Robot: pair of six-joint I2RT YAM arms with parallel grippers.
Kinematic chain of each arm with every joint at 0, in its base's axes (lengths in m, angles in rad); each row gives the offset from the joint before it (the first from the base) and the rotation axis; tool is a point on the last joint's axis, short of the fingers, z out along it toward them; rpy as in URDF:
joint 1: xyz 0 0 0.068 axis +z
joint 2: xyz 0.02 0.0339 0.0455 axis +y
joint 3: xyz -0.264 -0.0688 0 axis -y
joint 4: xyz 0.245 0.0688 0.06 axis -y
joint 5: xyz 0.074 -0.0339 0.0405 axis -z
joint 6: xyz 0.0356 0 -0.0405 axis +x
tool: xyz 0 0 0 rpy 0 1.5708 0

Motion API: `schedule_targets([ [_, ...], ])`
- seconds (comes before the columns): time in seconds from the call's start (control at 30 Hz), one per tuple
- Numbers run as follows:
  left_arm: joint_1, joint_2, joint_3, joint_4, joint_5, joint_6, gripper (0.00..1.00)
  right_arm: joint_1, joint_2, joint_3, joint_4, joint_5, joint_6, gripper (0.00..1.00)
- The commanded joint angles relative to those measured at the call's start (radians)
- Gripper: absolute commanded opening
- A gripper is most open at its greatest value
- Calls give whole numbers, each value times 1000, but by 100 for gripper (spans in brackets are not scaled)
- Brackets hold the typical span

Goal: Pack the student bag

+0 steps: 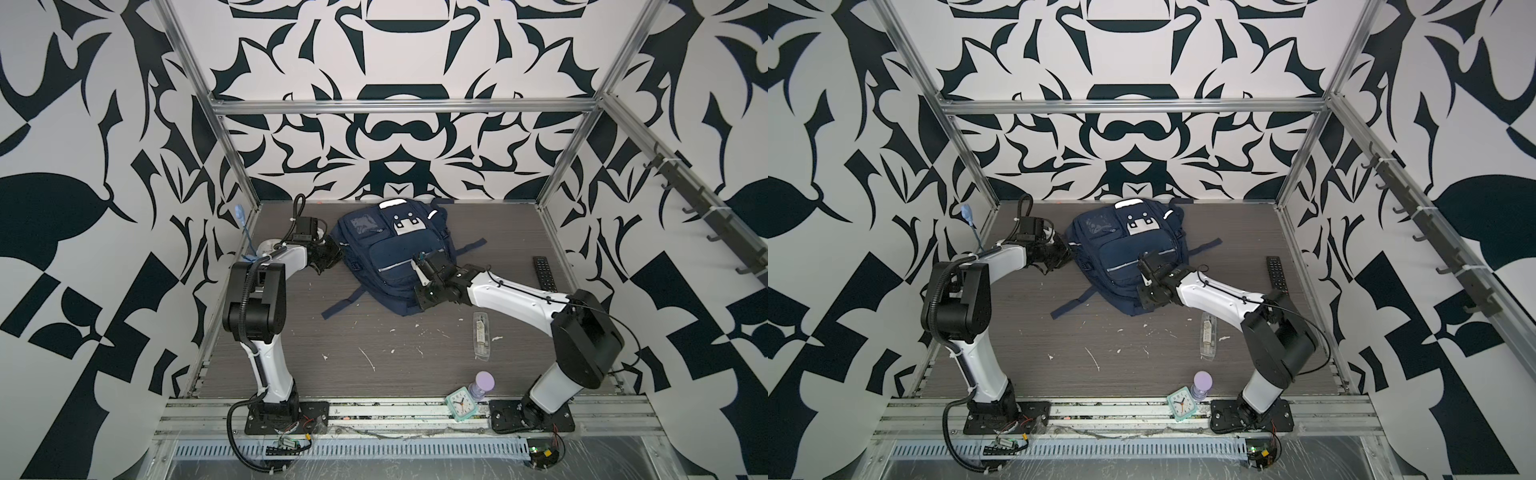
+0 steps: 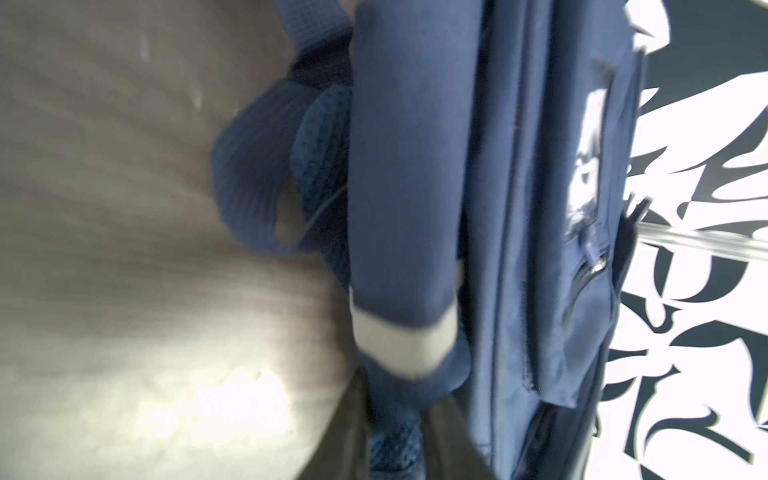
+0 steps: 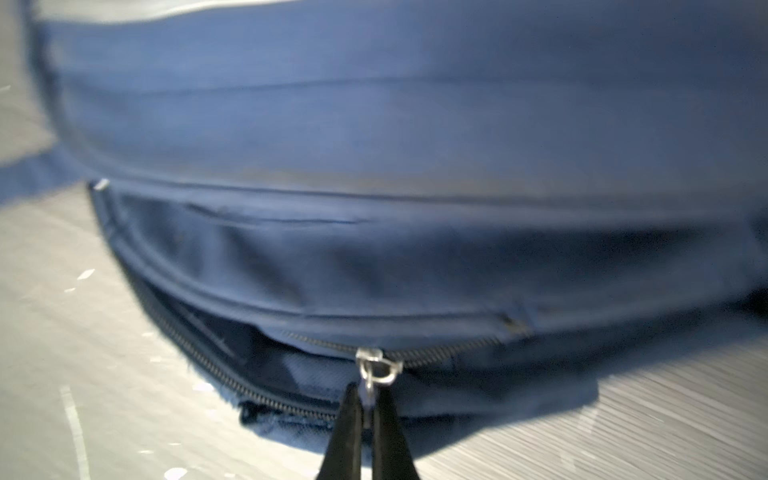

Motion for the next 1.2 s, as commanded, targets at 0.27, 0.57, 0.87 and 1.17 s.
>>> schedule_targets([
  [0.27,-2,-232,-140,-80,-20,85,73,108,145,265,-17,-55,22,0],
  [0.57,-30,-487,-393,-82,-7,69,69,150,207,332,9,-100,38,0],
  [0.87,-108,-498,-478,-24,-6,20,62,197,248,398,2,-114,38,0],
  [1.17,-109,-417,-469,38,1,10,49,209,243,381,-4,-114,38,0],
])
